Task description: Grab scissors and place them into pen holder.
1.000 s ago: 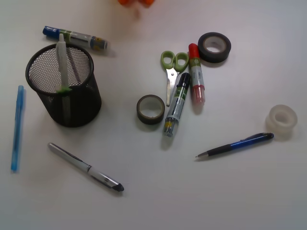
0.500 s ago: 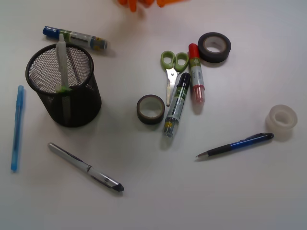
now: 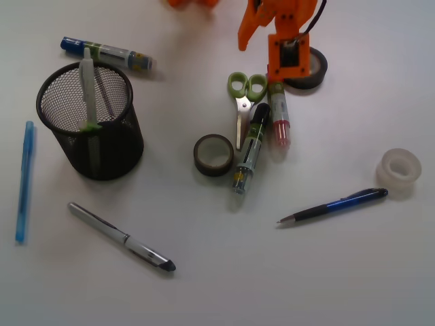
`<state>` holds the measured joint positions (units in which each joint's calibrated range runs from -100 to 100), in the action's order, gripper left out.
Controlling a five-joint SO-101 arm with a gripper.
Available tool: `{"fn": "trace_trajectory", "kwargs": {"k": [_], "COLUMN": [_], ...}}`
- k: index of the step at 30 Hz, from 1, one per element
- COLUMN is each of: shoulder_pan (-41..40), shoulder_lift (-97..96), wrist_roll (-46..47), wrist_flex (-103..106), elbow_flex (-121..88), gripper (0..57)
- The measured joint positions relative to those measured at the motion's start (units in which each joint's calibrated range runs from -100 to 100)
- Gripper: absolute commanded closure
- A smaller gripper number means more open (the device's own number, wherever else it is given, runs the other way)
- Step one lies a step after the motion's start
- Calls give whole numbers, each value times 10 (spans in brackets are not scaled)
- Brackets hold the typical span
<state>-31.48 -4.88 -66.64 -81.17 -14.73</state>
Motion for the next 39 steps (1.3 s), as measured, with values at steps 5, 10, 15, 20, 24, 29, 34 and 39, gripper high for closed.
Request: {"fn": "trace_trajectory", "kwargs": {"k": [5,10,15,20,24,29,34,39], "shoulder_pan": [33,40,46,64,61,78,73,72], "shoulder_lift": [-2,-9,-9,-9,-10,-10,-10,-51], "wrist_roll": [24,33,35,46,46,47,47,47], "wrist_flex": [6,41,79,130,169,187,205,219], "elbow_flex": [-4,-13,-31,-73,-118,-130,-137,-133], "gripper": [447,411,409,409,409,409,409,409]}}
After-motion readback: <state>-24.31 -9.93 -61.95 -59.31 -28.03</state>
